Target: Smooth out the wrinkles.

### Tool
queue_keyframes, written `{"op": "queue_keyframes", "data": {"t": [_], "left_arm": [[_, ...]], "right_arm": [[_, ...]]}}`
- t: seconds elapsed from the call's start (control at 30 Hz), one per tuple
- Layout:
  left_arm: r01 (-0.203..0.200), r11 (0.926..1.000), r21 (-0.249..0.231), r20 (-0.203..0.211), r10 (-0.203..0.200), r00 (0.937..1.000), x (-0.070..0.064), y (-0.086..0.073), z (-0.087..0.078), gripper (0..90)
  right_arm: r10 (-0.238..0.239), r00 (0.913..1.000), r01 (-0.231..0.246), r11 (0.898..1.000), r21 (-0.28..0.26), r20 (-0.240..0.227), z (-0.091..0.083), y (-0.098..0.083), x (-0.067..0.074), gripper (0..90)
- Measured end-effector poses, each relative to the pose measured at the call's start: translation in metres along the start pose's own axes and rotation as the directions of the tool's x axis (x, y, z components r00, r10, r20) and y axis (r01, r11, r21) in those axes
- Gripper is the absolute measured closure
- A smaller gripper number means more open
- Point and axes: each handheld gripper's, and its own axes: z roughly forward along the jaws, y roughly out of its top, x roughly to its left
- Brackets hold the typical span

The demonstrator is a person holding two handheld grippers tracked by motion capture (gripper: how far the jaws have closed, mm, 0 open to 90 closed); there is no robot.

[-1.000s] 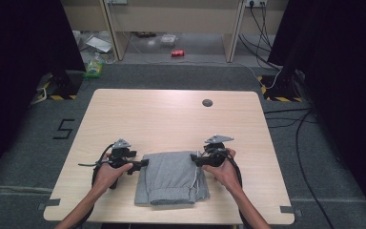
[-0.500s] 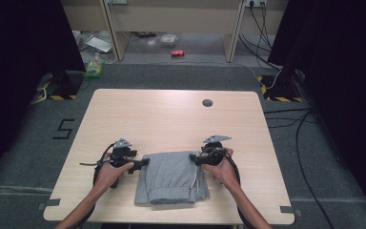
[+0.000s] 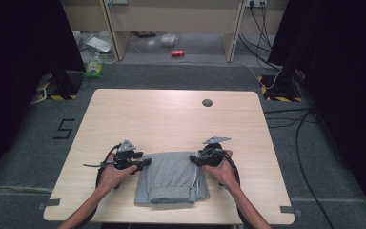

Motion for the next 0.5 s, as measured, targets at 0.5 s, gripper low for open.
{"op": "queue_keyframes", "data": {"t": [0.5], "left_arm": [[-0.027, 0.9994, -0.020, -0.010, 0.027, 0.9996, -0.0035, -0.0011, -0.0001, 76.9]], "right_arm": [[0.046, 0.9984, -0.045, 0.998, -0.042, 0.034, -0.0018, -0.0029, 0.0063, 67.5]]}}
